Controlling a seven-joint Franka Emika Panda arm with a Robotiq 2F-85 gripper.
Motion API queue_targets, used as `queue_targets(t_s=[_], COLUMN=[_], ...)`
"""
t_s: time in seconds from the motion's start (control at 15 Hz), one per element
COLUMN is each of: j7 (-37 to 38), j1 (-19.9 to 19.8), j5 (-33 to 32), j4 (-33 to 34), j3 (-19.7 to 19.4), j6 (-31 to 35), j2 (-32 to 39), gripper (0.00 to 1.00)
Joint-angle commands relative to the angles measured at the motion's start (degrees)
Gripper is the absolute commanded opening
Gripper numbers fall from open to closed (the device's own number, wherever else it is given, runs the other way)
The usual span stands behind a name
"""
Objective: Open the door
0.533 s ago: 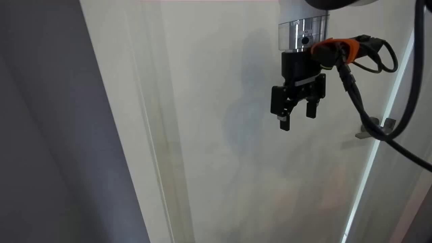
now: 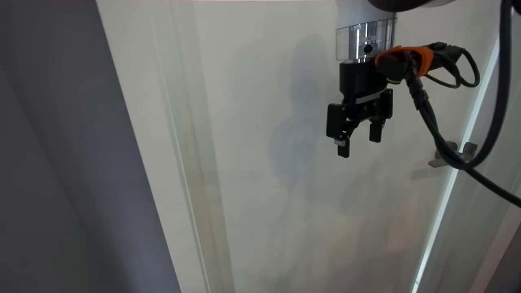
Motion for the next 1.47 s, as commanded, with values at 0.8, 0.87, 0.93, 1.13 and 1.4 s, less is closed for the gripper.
queue_targets(t_s=[0.8, 0.87, 0.93, 1.13, 1.4], j7=[5.15, 5.28, 6.01, 8.29, 9.13], j1=[-10.90, -12.13, -13.83, -17.82, -21.54], j5=[-0.88, -1.15, -1.77, -2.83, -4.41], j4=[-18.29, -19.76, -15.60, -16.35, -16.16], j3=[-11.87, -12.66, -13.18, -14.11, -14.40], j6=[8.88, 10.68, 10.87, 18.36, 23.04], j2=[-3.76, -4.66, -1.41, -1.40, 0.03], gripper=[1.00, 1.00, 1.00, 1.00, 1.00])
